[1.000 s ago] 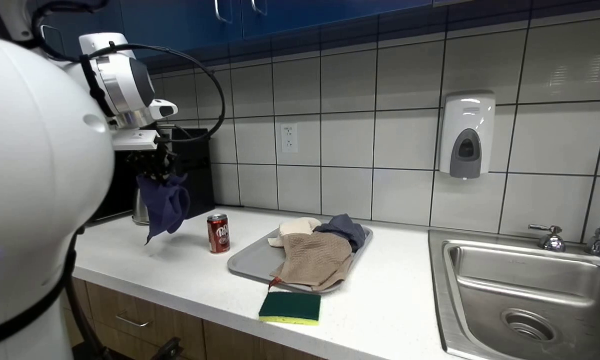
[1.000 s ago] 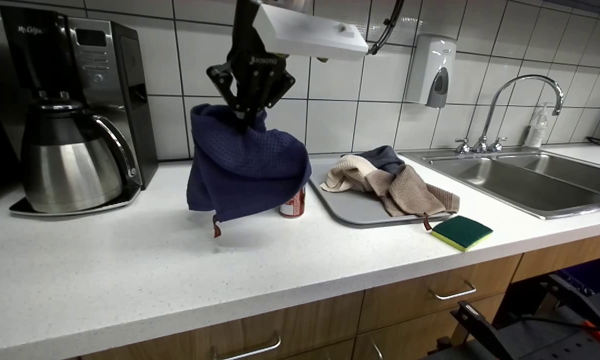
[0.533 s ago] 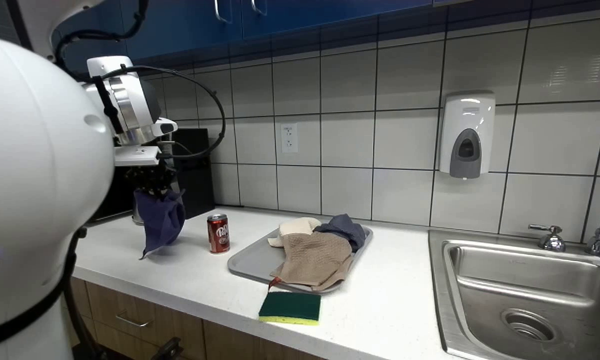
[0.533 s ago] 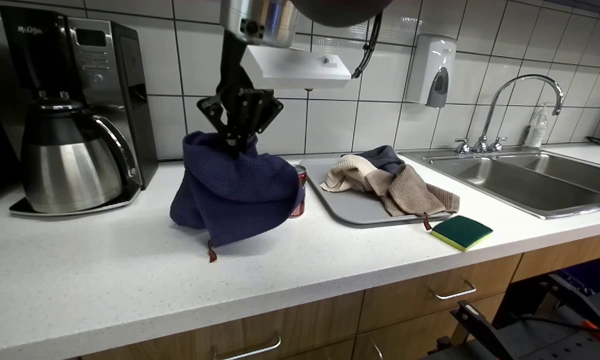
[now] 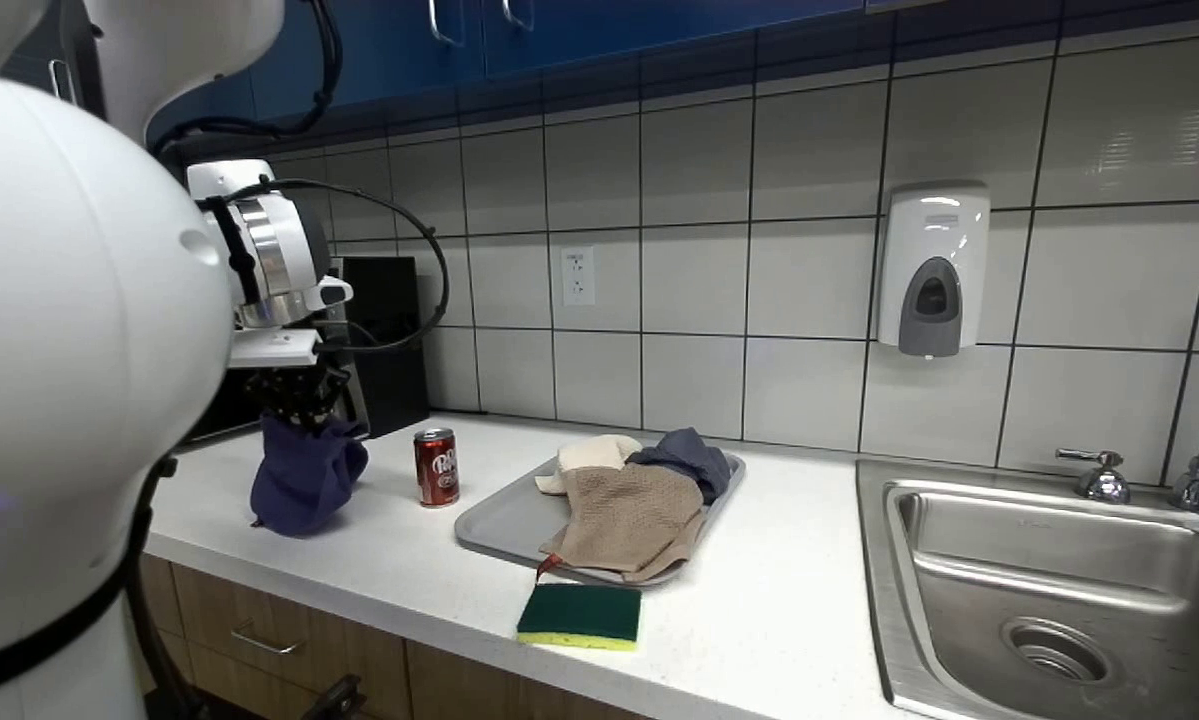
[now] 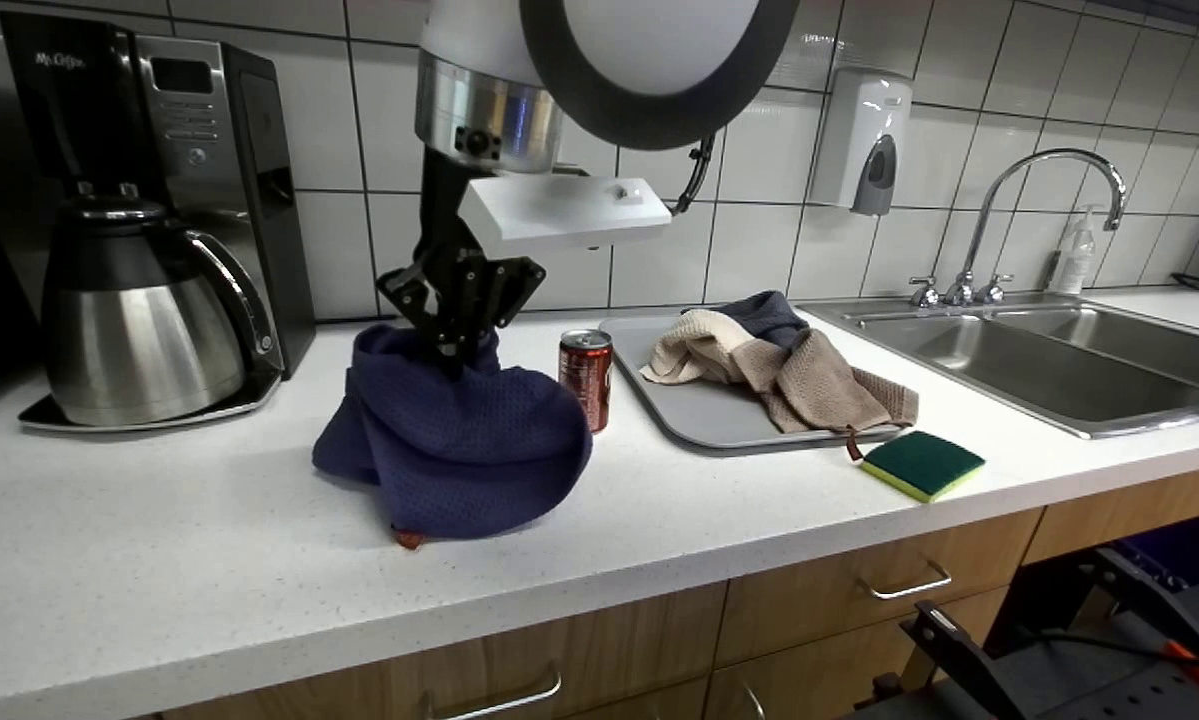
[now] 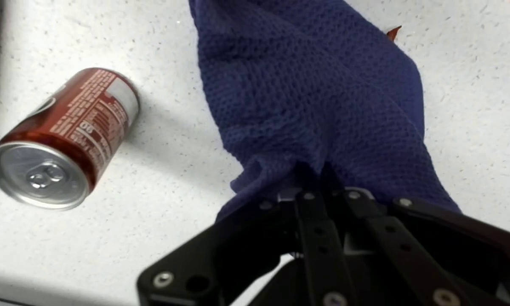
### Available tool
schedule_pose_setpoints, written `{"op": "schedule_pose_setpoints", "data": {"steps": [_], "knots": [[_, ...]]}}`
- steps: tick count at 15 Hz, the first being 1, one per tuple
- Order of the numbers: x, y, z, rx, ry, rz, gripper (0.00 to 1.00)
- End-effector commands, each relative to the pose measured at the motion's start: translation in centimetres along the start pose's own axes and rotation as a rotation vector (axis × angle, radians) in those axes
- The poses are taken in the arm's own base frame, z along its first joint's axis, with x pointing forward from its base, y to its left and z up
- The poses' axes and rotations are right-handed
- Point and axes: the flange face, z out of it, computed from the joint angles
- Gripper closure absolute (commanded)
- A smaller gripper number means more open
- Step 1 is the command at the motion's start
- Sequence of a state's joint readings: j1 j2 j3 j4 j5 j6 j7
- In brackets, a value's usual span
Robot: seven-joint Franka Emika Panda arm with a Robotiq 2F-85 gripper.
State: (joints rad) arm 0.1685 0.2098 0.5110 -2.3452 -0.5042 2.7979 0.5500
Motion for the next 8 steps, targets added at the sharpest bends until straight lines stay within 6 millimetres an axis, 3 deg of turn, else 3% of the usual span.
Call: {"op": "schedule_pose_setpoints", "data": {"steps": [1,8], "knots": [[0.7,-0.8,1.4,-0.016,-0.024,0.002,0.98],[0.6,-1.1,4.0,-0.015,-0.071,0.016,0.98]]}}
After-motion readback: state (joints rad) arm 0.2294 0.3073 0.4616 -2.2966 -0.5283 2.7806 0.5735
